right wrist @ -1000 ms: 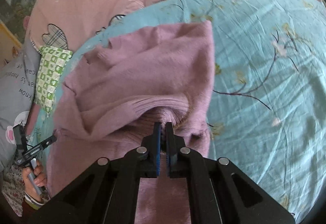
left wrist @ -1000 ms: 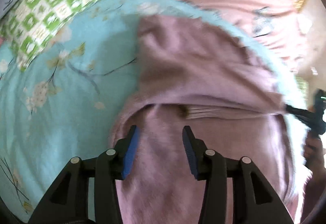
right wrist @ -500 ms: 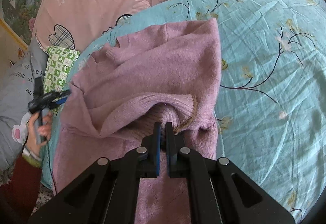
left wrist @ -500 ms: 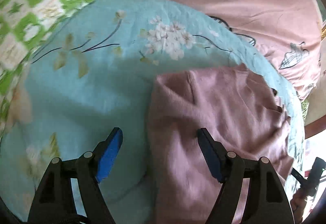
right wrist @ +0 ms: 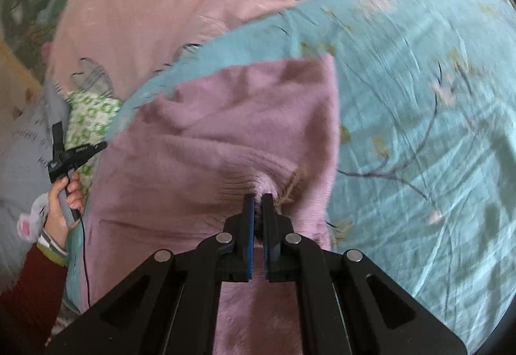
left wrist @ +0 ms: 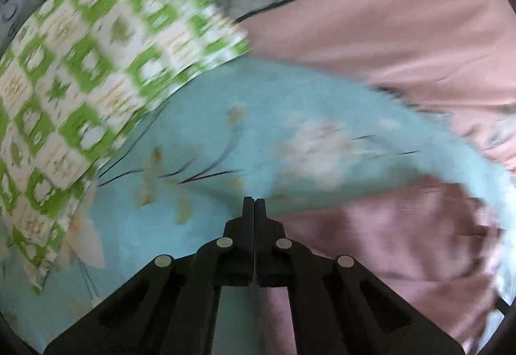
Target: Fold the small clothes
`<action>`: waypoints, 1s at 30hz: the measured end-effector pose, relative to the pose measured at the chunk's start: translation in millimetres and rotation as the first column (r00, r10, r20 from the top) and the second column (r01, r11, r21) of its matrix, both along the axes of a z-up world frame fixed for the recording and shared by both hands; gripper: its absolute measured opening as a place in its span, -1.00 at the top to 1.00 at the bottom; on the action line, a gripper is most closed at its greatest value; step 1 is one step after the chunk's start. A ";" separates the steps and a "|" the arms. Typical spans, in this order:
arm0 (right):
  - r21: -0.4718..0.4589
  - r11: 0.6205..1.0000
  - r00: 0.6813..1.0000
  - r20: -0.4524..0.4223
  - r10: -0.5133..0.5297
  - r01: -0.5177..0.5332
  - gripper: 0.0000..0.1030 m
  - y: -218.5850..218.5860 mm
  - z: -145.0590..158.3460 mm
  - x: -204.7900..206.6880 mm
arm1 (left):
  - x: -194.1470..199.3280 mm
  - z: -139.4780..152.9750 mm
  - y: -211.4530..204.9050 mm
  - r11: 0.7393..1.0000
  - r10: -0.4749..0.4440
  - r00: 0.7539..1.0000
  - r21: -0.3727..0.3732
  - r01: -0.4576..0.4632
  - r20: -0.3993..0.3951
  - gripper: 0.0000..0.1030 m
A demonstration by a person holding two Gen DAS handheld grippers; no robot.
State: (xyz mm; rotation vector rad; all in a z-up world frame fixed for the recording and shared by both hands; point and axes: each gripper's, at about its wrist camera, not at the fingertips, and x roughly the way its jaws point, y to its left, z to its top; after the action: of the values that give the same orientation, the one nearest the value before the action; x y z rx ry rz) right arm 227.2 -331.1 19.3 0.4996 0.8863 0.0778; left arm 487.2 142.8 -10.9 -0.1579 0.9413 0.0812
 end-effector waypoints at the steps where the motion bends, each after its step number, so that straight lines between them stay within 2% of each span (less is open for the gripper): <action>1: 0.007 1.000 1.000 -0.015 -0.008 0.008 0.91 -0.8 -4.5 0.9 | 0.7 -6.3 4.9 1.000 0.012 1.000 -0.015 -0.012 -0.017 1.00; 4: 0.025 1.000 0.999 -0.031 -0.015 0.015 0.91 0.5 -8.1 2.4 | -16.7 -3.8 16.4 0.996 0.013 1.000 -0.094 -0.015 -0.014 1.00; 6: 0.013 1.000 1.000 -0.019 -0.004 0.004 0.90 4.8 -4.5 3.2 | -37.6 8.0 15.7 0.992 -0.030 1.000 -0.123 0.030 0.008 1.00; 8: -0.011 1.000 1.000 -0.015 0.003 -0.003 0.90 8.7 -1.0 4.2 | -64.2 21.2 10.4 0.988 -0.089 0.996 -0.125 0.092 0.028 0.92; 9: -0.021 1.000 1.000 -0.014 0.004 -0.005 0.88 10.3 0.2 4.6 | -83.3 27.5 5.4 0.983 -0.129 0.991 -0.126 0.132 0.036 0.80; 10: -0.034 0.999 1.000 -0.016 0.003 -0.004 0.84 12.0 1.2 4.6 | -96.0 29.5 0.1 0.980 -0.154 0.988 -0.125 0.157 0.032 0.51; 11: -0.038 0.999 1.000 -0.019 -0.002 0.001 0.84 12.6 1.5 4.7 | -109.6 30.3 -5.1 0.978 -0.175 0.984 -0.110 0.177 0.022 0.33; 12: -0.037 0.999 1.000 -0.024 -0.010 0.009 0.84 12.1 1.2 3.5 | -124.2 29.6 -9.3 0.978 -0.191 0.982 -0.083 0.191 0.013 0.01; 13: -0.043 0.999 0.999 -0.037 -0.025 0.024 0.76 11.1 0.4 2.3 | -140.0 28.1 -14.3 0.977 -0.208 0.978 -0.047 0.208 0.015 -0.10; 14: -0.062 0.997 0.998 -0.052 -0.045 0.042 0.67 10.4 0.1 1.0 | -151.8 25.8 -22.7 0.975 -0.223 0.975 -0.015 0.224 0.011 -0.10; 15: -0.120 0.990 0.994 -0.072 -0.084 0.075 0.47 11.8 2.0 -1.6 | -165.8 21.1 -28.5 0.970 -0.241 0.970 0.024 0.241 0.001 -0.10; 16: -0.155 0.983 0.992 -0.064 -0.104 0.093 0.39 13.5 5.9 -3.2 | -175.7 16.4 -33.7 0.968 -0.247 0.969 0.047 0.247 -0.005 -0.12; 18: -0.169 0.980 0.995 0.020 -0.100 0.102 0.37 16.8 20.8 -10.7 | -195.8 6.9 -40.4 0.966 -0.240 0.970 0.092 0.242 -0.026 -0.13; 20: -0.174 0.980 0.993 0.085 -0.080 0.094 0.37 21.7 34.0 -11.2 | -193.3 -7.7 -52.6 0.965 -0.233 0.972 0.110 0.236 -0.046 -0.13; 22: -0.131 0.991 0.993 0.117 -0.009 0.024 0.37 30.6 41.1 -1.6 | -196.2 -19.3 -56.4 0.965 -0.203 0.976 0.152 0.212 -0.075 -0.14; 24: 0.020 0.995 0.991 0.097 0.092 -0.095 0.37 36.7 29.2 20.1 | -185.4 -34.2 -52.2 0.969 -0.123 0.985 0.201 0.146 -0.121 -0.14; 26: 0.070 0.991 0.994 0.023 0.111 -0.112 0.36 39.8 7.5 37.3 | -183.7 -35.9 -40.6 0.985 -0.082 0.991 0.141 0.097 -0.110 -0.15; 27: 0.041 0.997 0.997 -0.037 0.072 -0.070 0.36 37.1 -5.0 44.6 | -183.3 -36.0 -34.5 0.989 -0.060 0.993 0.127 0.073 -0.105 -0.16; 28: -0.027 1.000 0.997 -0.080 -0.002 0.000 0.39 30.4 -15.8 47.9 | -183.3 -36.7 -29.3 0.992 -0.045 0.993 0.111 0.057 -0.106 -0.16; 29: -0.091 0.994 0.993 -0.091 -0.071 0.063 0.43 22.5 -21.9 46.9 | -184.1 -36.4 -25.2 0.995 -0.042 0.993 0.088 0.052 -0.107 -0.16; 30: -0.105 0.988 0.989 -0.072 -0.125 0.117 0.44 12.8 -24.5 41.6 | -186.5 -35.7 -21.6 0.996 -0.040 0.993 0.071 0.048 -0.111 -0.16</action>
State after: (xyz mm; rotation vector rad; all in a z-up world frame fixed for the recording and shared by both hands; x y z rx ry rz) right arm 268.7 -318.3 -5.1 0.4638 0.9299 -0.0980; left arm 300.7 121.2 -46.6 -0.0651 1.0496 0.0841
